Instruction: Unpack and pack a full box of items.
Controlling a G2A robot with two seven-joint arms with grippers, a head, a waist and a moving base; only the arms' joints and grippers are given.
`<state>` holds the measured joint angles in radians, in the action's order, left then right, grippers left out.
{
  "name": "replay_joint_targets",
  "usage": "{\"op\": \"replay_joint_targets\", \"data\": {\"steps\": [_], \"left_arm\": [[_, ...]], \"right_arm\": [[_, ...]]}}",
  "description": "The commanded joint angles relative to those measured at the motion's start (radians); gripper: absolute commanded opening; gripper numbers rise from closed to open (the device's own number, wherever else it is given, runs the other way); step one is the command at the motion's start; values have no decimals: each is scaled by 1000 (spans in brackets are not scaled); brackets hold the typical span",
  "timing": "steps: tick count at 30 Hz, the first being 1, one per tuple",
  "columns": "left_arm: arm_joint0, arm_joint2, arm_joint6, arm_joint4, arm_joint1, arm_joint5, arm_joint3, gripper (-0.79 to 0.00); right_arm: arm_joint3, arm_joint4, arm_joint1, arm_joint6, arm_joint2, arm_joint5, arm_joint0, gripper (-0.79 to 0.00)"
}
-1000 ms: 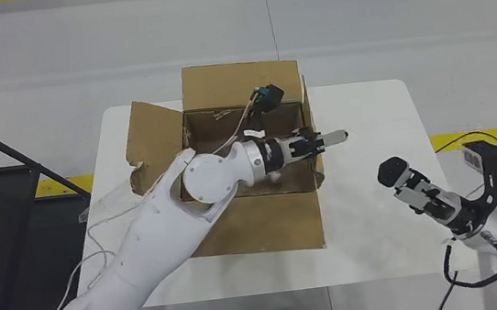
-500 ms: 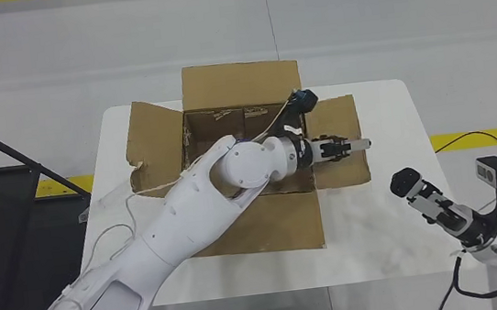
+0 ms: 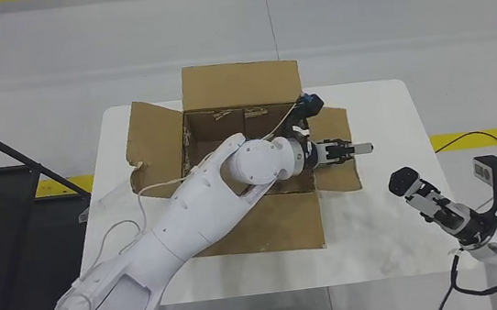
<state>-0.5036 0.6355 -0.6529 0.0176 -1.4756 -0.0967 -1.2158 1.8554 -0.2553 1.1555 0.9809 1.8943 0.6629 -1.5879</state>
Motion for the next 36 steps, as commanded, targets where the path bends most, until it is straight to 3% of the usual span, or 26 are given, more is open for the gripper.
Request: {"op": "replay_joint_targets", "data": {"steps": [1, 5, 10, 18, 23, 27, 32, 36], "left_arm": [[-5, 11, -1, 3, 0, 6, -7, 0], [-27, 63, -9, -4, 13, 17, -67, 0], [-107, 180, -40, -51, 57, 3, -212, 0], [-362, 519, -110, -97, 147, 4, -547, 0], [-560, 770, -152, -74, 188, 33, -740, 0], [-708, 942, -169, -31, 208, 81, -837, 0], [-862, 1098, -177, 46, 221, 161, -882, 0], [-920, 1155, -195, 91, 226, 207, -879, 0]], "right_arm": [[2, 1, -2, -4, -1, -2, -1, 0], [28, 28, -8, -15, 5, -17, 3, 0], [98, 89, -15, -43, 12, -60, 21, 0], [280, 340, -27, -85, -47, -224, 107, 0], [335, 513, -36, -41, -178, -347, 236, 0], [322, 722, -38, -4, -333, -468, 379, 0], [233, 889, -23, 4, -562, -608, 560, 0], [223, 894, -20, -1, -587, -623, 576, 0]]}}
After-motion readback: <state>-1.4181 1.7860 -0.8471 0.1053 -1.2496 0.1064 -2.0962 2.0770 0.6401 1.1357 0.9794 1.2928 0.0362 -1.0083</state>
